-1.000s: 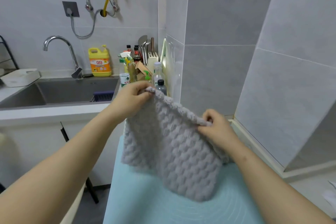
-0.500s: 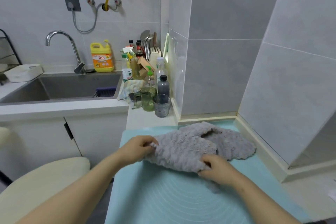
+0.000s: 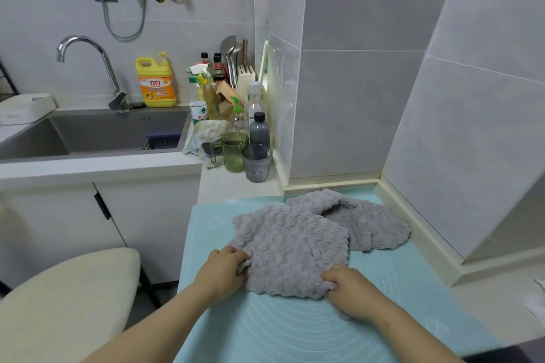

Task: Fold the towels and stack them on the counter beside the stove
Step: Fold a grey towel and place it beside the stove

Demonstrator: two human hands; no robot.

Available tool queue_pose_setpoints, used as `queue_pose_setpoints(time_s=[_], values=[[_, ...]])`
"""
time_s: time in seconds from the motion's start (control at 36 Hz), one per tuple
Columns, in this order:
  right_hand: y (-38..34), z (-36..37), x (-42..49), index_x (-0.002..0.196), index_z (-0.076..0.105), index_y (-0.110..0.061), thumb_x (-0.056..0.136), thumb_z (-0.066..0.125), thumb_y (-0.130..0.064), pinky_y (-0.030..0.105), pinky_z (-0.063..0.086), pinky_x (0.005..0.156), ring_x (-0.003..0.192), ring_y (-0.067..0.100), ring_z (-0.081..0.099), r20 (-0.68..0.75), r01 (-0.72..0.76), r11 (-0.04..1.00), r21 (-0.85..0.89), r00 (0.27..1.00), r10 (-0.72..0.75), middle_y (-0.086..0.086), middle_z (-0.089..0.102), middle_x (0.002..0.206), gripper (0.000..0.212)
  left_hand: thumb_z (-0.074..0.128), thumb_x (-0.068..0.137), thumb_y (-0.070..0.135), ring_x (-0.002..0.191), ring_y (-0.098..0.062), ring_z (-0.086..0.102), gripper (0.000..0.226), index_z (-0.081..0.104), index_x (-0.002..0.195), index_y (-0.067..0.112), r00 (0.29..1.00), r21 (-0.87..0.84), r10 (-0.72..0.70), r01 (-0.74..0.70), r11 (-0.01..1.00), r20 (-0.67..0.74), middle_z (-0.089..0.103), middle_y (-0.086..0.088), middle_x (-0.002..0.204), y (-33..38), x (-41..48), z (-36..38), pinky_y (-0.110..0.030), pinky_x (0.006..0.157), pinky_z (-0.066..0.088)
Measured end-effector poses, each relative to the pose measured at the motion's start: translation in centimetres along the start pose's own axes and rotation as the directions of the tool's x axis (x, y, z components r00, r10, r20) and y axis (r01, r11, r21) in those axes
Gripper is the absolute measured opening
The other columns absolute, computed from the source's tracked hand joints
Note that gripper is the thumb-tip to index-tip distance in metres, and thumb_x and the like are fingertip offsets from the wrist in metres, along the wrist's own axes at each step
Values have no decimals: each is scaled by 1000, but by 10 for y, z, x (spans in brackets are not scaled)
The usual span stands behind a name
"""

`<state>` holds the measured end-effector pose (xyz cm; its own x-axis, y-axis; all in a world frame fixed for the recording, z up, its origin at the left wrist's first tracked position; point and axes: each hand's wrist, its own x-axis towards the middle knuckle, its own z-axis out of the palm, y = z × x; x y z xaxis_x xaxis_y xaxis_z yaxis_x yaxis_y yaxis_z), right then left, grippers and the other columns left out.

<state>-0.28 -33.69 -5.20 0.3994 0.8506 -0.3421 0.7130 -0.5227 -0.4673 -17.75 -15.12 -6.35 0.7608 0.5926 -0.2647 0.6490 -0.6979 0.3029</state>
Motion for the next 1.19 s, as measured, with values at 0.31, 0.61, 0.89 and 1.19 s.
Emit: queue_pose_setpoints(time_s=[0.31,0.61,0.89,1.19], values=[[-10,-18,-8,43,44,-21,84,59,-22,18,27,42,39,3,34,389,-215,941,262,916,100,-14,38,38,44,55,84,53,75,-15,53,32,61,92,23,865,-205,-106,233,950,490,55,3,85,12,-1,-38,-23,62,47],[1,-11,14,133,44,-12,90,53,-12,27,34,77,95,21,44,-344,-172,743,647,804,486,14,41,135,44,41,98,30,104,-29,53,50,27,142,10,913,-535,-407,365,762,42,39,-16,140,-6,22,-11,-35,87,45],[-18,-18,24,131,46,-23,94,44,-7,46,47,90,104,40,58,-311,-68,750,658,882,353,-13,51,90,41,56,92,19,47,-21,36,17,55,85,4,857,-730,-508,401,553,86,40,-8,56,-21,43,-13,-25,50,28],[-10,-33,35,115,63,-10,90,49,0,21,36,93,108,13,51,-563,79,852,518,782,269,0,58,115,31,48,90,8,64,-23,44,19,43,73,12,877,-727,-454,210,654,-154,52,-9,70,-28,53,-21,-31,61,35]])
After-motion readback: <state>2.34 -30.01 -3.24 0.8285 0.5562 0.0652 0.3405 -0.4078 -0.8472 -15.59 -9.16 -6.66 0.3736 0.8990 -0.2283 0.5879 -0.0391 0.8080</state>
